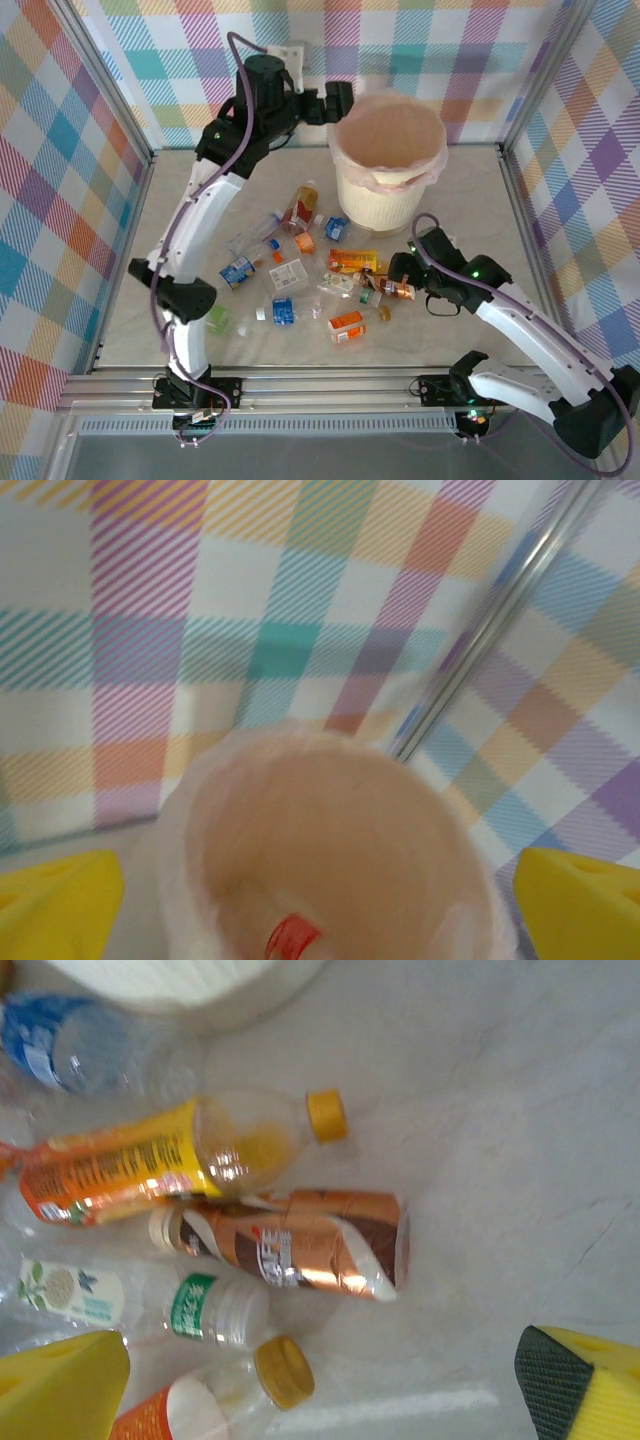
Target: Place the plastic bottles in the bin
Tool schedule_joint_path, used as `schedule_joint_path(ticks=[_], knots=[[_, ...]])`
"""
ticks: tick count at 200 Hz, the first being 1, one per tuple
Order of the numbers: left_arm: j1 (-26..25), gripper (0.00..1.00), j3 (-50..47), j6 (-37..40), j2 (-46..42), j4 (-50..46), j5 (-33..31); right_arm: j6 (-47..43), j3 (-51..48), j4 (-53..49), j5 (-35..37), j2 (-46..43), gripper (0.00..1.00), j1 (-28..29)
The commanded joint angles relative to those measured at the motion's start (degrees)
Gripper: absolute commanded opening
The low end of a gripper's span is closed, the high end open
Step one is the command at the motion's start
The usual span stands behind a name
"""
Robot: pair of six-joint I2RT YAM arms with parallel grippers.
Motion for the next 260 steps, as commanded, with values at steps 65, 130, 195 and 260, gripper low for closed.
schedule_joint_path(ticks=[65, 130, 195, 260], knots=[[0.0, 1.00, -60.7, -9.3, -44.0, 16.3, -18.0, 17.8, -8.1, 1.6, -13.2, -2.3, 1.00, 9.3], [0.0, 1.00, -81.5, -15.8, -63.6, 8.9, -22.4, 27.6, -10.7, 7.4, -16.2, 1.6, 1.00, 16.7], [0.0, 1.00, -93.9, -20.1, -78.6, 5.1, -25.6, 28.9, -10.7, 15.0, -19.9, 10.1, 1.00, 17.7], [0.0, 1.00, -96.5, -20.6, -78.6, 3.5, -24.4, 29.7, -10.3, 20.4, -20.8, 17.6, 1.00, 17.9]])
